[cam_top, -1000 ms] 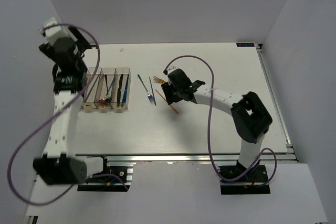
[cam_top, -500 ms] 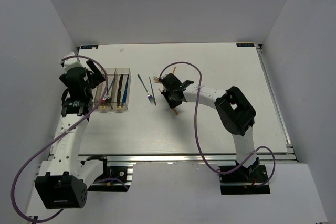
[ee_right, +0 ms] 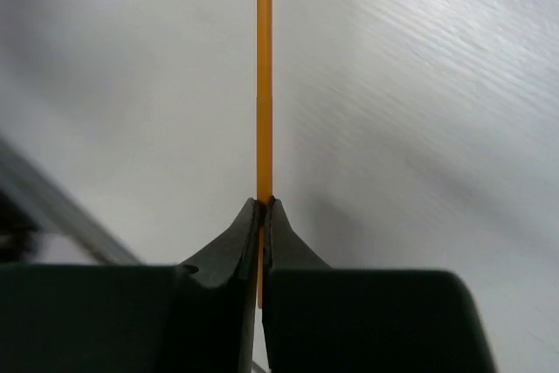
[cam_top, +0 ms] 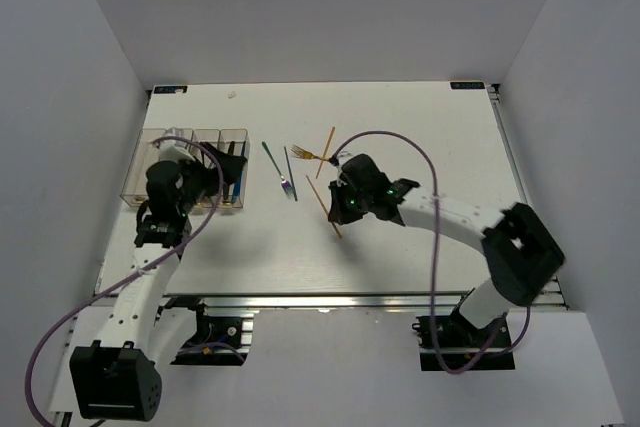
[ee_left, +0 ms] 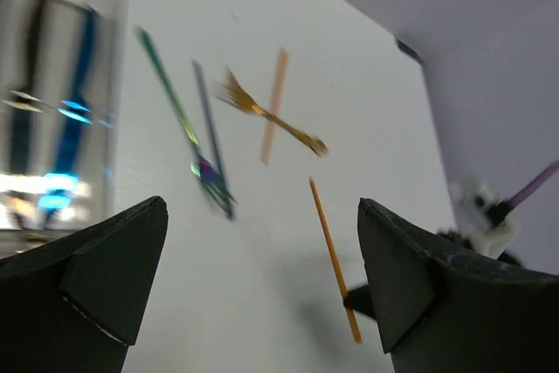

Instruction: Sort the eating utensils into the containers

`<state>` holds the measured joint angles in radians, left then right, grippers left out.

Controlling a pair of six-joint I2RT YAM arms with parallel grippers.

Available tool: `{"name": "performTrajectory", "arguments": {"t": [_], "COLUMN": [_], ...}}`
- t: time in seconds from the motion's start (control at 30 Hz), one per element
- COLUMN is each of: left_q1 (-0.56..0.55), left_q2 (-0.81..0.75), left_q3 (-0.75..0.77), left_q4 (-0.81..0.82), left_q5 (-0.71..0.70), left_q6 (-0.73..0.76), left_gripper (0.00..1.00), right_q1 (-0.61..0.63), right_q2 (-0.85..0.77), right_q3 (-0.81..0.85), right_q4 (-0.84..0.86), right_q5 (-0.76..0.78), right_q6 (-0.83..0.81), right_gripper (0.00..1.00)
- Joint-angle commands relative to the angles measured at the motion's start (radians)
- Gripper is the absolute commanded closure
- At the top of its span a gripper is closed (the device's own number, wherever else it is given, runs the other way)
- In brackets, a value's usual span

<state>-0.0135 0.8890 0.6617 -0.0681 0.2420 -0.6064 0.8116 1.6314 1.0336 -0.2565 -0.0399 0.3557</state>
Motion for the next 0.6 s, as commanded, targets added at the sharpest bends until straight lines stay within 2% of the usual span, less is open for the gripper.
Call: {"name": "performTrajectory", "arguments": {"t": [0.0,0.03,0.07,0.13,0.27,0.43,0.53,0.57], "left_q1": [-0.130,-0.211,-0.244,-0.311,-0.351,-0.371,-0.373,-0.373], "left_q2": [-0.016,-0.006,0.005,0.042,0.086,0.165,0.192,0.199], "left_q3": [-0.079,-0.071,-0.053,-0.042,-0.045,-0.028,-0.025,-0.008], "left_q4": [0.258,0.255,0.249,0.258,0.336,0.330,0.369,0.367], "left_q5": [0.206,0.185,0.145,0.122,0.109,0.079,0.101,0.103], "left_q6": [-0.197,-0.190,-0.184,-0.187,-0.222,-0.219,-0.228,-0.224], "left_gripper": [0.02,0.02,0.02,0.02,0.04,0.23,0.69,1.00], "right_q1": [0.018,0.021,0.030,0.037,0.046,0.070,0.077,0.077], "right_q2": [-0.195,-0.235,-0.245,-0.257,-0.242,-0.249,-0.237,-0.235], "right_q3": [-0.119,-0.169,-0.187,-0.202,-0.204,-0.196,-0.175,-0.172], "right_q4": [0.470,0.532,0.624,0.671,0.753,0.815,0.781,0.763], "right_q5": [-0.239,-0.255,-0.256,-0.256,-0.330,-0.385,-0.391,-0.376], "right_q6": [0.201,0.271,0.296,0.333,0.356,0.330,0.305,0.299], "right_gripper": [1.00,1.00,1.00,1.00,1.00,1.00,1.00,1.00]}}
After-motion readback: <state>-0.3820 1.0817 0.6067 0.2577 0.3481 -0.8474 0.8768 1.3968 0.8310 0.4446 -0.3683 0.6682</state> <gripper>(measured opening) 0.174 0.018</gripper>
